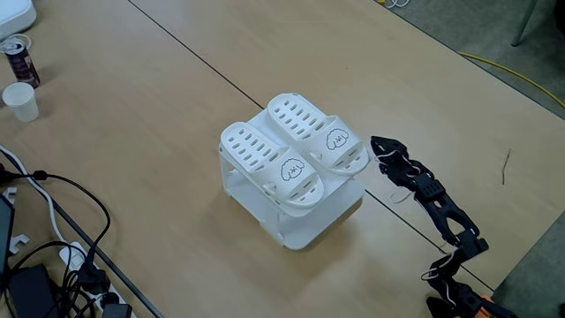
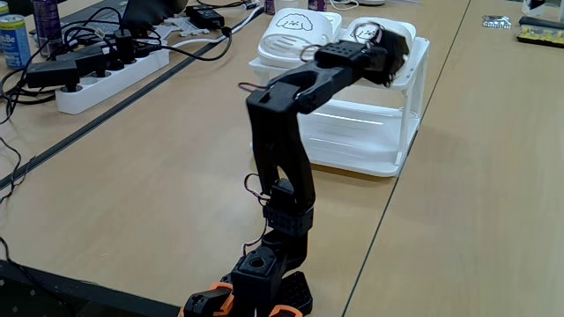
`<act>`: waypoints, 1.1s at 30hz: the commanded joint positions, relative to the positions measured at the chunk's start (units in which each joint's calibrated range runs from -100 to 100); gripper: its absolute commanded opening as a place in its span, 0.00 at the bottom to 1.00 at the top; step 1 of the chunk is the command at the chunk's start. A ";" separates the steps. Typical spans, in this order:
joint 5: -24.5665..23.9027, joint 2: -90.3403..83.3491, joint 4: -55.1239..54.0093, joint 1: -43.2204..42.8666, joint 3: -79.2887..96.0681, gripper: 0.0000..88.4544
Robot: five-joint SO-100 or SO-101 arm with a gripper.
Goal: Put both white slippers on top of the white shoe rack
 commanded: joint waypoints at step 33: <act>0.42 19.88 -0.58 -2.95 -30.18 0.01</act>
